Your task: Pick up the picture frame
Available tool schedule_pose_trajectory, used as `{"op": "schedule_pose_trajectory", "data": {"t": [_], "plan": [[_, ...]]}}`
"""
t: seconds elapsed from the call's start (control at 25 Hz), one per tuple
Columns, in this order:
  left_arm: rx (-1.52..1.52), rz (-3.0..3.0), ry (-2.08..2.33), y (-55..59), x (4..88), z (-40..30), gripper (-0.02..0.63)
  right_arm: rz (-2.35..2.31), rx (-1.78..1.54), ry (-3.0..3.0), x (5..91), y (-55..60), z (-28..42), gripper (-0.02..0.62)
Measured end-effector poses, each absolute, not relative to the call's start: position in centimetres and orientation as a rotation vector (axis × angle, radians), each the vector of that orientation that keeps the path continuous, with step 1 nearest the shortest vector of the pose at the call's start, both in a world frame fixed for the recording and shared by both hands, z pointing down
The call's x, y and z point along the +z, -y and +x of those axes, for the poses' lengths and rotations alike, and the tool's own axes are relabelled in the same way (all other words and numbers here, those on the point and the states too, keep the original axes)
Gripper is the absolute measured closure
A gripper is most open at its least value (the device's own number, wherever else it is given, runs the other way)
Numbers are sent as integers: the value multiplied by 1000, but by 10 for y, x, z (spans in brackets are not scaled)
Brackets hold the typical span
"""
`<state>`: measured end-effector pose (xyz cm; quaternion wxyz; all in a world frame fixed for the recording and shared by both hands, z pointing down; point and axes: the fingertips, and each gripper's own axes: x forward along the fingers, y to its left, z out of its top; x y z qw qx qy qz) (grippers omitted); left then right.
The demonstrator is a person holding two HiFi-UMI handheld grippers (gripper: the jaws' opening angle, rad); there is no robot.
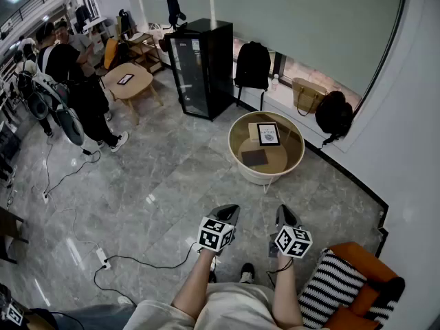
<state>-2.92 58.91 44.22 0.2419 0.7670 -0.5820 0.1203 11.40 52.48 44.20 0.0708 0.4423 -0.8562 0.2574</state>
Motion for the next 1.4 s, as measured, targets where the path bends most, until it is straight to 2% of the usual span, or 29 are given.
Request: {"op": "schedule_pose_trajectory", "data": {"t": [0.52,0.92,1.4], "plan": [[254,1991,1673,-593,464,20,586,1247,821,2584,467,-515,159,561],[232,1987,1686,-565,459,22,586,1212,888,2613,464,-488,168,561],[155,2036,1581,-437,465,-5,586,1227,894,2546,465,-391,148,560]]}}
